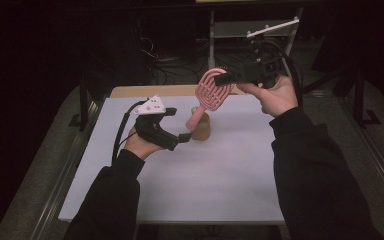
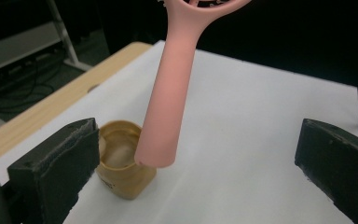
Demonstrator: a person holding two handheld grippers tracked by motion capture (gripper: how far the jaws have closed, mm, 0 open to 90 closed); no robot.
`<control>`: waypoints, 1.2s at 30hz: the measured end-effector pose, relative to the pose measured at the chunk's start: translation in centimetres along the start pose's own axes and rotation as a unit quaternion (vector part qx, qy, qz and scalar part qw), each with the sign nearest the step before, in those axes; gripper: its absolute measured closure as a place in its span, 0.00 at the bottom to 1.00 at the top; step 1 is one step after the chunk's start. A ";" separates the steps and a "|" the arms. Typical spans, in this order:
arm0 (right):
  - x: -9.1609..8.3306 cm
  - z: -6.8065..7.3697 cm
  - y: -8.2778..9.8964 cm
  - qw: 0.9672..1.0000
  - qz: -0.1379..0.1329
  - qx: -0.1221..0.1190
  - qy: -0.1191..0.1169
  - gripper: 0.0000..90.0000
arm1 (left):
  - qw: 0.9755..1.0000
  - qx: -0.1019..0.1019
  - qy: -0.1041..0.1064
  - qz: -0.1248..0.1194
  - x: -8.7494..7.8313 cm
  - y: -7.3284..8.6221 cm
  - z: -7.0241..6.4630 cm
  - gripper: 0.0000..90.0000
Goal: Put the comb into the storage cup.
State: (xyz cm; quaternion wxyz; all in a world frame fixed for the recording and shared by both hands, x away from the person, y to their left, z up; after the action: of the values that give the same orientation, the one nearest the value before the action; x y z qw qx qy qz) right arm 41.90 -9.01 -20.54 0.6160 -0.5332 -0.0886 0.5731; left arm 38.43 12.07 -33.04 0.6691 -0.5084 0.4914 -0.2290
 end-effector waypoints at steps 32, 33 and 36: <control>-2.5 -3.9 -2.1 0.997 -0.040 0.027 0.054 0.70 | 0.998 -0.032 -0.050 -0.020 -5.2 3.9 3.6 0.00; -2.6 -4.1 -2.1 0.997 -0.041 0.029 0.055 0.70 | 0.998 -0.033 -0.053 -0.021 -5.3 4.0 3.7 0.00; -2.7 -4.5 -2.2 0.997 -0.045 0.034 0.059 0.70 | 0.997 -0.036 -0.058 -0.026 -5.8 4.3 3.9 0.00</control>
State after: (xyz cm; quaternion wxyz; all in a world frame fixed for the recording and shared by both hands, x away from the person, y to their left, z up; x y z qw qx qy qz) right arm 45.56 -13.17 -19.41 0.6631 -0.5401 -0.0569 0.5151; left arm 38.71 20.17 -34.47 0.6717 -0.5569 0.4462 -0.1989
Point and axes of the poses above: each handheld gripper's, and its own axes: x roughly forward along the jaws, y roughly out of its underside, z roughly to its left, the point moved 6 cm from there along x, roughly forward along the jaws
